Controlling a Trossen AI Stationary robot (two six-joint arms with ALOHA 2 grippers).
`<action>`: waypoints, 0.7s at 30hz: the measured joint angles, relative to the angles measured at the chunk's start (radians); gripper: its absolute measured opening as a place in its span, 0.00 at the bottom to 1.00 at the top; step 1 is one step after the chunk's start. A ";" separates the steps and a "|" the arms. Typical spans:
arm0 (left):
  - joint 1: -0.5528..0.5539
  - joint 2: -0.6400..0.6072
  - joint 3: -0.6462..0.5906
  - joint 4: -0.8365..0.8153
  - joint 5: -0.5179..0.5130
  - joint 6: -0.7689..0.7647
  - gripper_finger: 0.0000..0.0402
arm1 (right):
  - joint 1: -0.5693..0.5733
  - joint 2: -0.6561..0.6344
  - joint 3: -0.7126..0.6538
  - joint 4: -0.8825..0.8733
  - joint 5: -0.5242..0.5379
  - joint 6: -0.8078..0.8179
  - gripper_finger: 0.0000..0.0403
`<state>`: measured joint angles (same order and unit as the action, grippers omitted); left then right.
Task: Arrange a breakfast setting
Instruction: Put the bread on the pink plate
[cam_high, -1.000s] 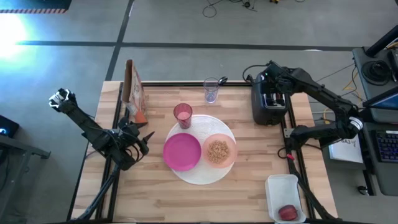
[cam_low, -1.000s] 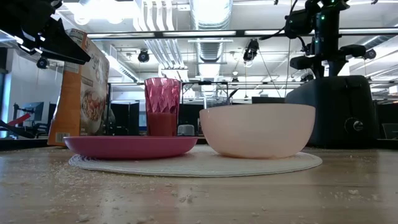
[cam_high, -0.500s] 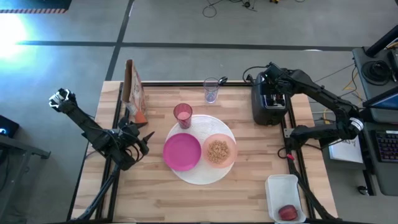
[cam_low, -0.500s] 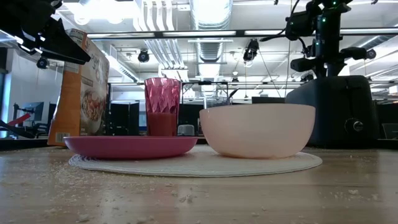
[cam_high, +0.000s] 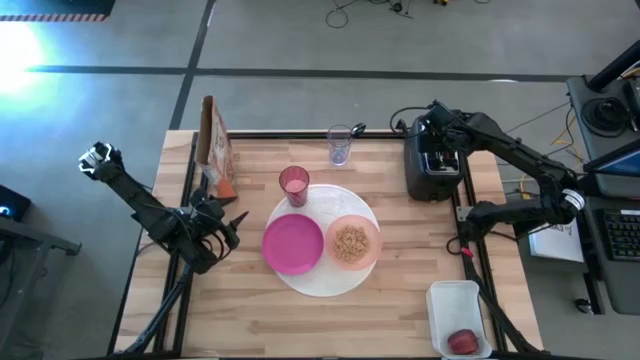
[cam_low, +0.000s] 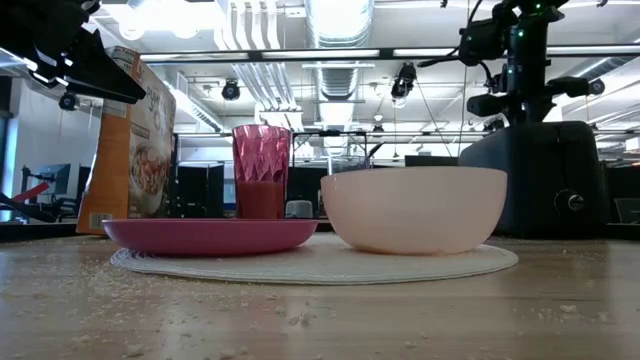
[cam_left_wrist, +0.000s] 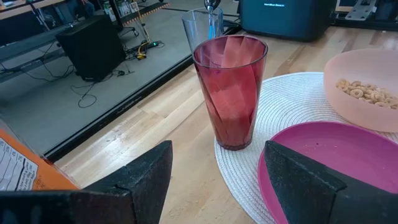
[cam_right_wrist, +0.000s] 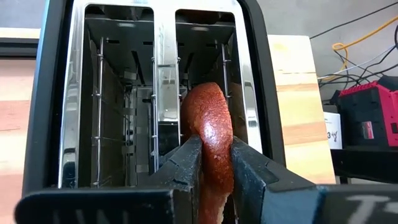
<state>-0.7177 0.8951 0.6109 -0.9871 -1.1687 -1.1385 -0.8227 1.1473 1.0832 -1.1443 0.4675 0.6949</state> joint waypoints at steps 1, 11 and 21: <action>0.000 0.000 0.000 0.000 0.000 0.000 0.59 | 0.000 0.000 0.000 0.001 0.000 0.000 0.13; 0.000 0.000 0.000 0.001 0.000 0.000 0.59 | 0.000 0.001 0.007 -0.001 0.000 -0.014 0.10; 0.000 0.000 0.000 0.011 0.000 0.000 0.59 | -0.001 0.001 0.069 -0.008 -0.007 -0.075 0.09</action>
<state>-0.7177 0.8955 0.6109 -0.9756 -1.1683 -1.1389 -0.8238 1.1484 1.1521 -1.1522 0.4603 0.6202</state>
